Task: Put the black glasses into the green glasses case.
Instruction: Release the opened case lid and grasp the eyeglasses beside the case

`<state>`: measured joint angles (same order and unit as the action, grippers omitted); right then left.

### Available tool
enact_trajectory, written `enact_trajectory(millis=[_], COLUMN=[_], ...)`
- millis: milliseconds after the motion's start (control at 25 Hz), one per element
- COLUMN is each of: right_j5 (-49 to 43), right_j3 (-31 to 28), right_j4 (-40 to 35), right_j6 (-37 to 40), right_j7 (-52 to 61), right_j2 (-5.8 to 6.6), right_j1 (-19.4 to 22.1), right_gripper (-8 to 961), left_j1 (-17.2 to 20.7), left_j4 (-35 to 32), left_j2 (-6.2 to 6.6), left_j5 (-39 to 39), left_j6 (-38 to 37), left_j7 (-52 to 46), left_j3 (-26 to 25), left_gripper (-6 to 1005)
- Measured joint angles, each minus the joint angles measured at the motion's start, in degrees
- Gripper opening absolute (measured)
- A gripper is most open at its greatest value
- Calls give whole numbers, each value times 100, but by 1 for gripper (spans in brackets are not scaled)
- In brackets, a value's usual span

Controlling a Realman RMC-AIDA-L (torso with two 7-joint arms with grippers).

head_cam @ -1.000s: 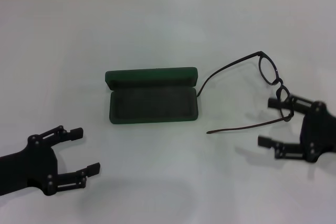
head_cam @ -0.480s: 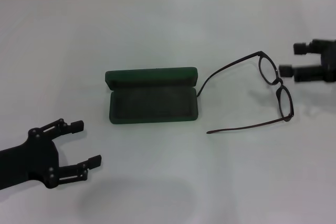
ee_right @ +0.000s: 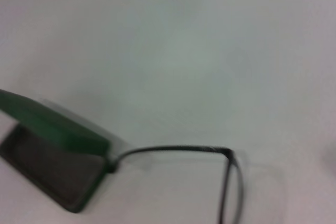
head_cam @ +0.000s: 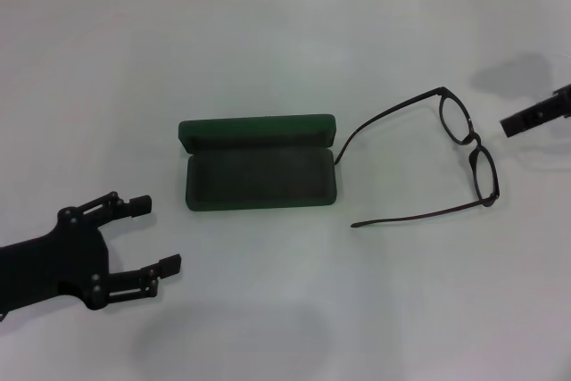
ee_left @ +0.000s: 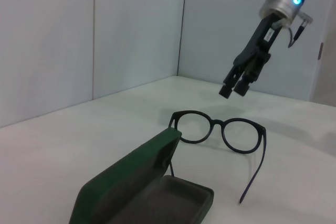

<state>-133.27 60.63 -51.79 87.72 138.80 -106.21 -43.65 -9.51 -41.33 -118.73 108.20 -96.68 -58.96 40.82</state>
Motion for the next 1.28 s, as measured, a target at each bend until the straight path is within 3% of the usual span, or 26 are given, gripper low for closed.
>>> enact_trajectory(millis=[200,400,680,1280], right_j5=[-873,-1141,-1879,-2007], right_j3=[28,34,42,89], right_j4=[281,549,879,1205], right_j6=[102,-69,-315,-675], right_j7=[766,1112,1578,1867], right_j2=[-148,-298,-630,-866], right_j1=[-601,-917,-1369,-1624], right_gripper=[868,869,869,868], left_j1=[-24,-58,-93,-112], left_j4=[3,3,3,3], left_j2=[-8,-16,-19,-19], left_j5=[0,-1,-2,-1], left_j6=[0,0,0,0], left_j7=[5,14,17,-1], left_j3=[14,11,6,-7], left_gripper=[888,887,887,887])
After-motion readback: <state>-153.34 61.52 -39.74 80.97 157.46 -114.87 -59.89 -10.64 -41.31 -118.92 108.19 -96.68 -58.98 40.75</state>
